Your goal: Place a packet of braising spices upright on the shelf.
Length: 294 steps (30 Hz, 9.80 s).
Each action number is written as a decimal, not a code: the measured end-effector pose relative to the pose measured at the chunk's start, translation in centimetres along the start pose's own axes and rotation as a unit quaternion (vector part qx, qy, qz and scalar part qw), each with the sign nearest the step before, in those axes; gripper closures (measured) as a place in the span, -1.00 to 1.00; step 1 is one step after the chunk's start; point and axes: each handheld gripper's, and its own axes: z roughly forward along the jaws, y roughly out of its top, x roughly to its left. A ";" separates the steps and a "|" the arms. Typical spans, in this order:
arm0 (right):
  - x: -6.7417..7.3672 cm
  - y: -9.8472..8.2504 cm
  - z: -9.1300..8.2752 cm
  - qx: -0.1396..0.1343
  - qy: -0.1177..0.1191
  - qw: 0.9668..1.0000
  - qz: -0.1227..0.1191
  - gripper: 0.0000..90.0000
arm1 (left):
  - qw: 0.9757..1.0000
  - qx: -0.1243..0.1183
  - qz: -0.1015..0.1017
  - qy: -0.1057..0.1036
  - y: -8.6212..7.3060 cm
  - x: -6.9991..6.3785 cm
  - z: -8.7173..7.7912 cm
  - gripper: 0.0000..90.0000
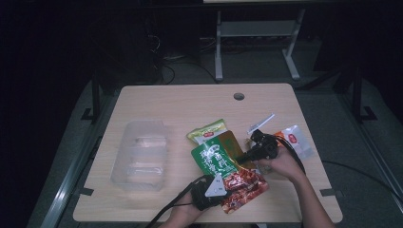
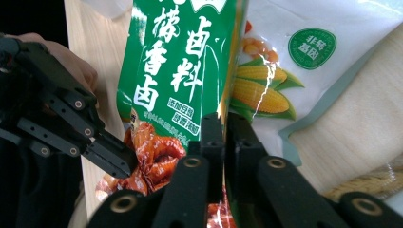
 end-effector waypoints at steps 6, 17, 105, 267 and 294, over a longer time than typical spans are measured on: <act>0.5 -0.2 -0.7 -0.014 -0.009 1.000 -0.009 0.99 | 1.000 -0.021 -0.001 -0.005 -0.1 -0.3 -0.5 0.85; 3.0 -0.6 -3.5 -0.084 -0.036 0.996 -0.019 0.99 | 0.998 -0.063 -0.016 -0.012 -0.5 -0.6 -4.5 0.38; 10.1 23.1 10.6 -0.221 -0.047 0.968 -0.112 1.00 | 0.993 -0.104 -0.049 0.042 -4.9 -0.2 -11.7 -0.30; 4.9 -12.3 -7.0 -0.188 -0.229 0.950 0.095 -0.14 | 0.992 -0.095 -0.063 0.051 -4.1 -0.1 -11.1 -0.37; 1.4 -14.4 -7.5 -0.208 -0.248 0.929 0.181 -0.21 | 0.993 -0.092 -0.055 0.050 -4.0 -0.4 -10.9 -0.38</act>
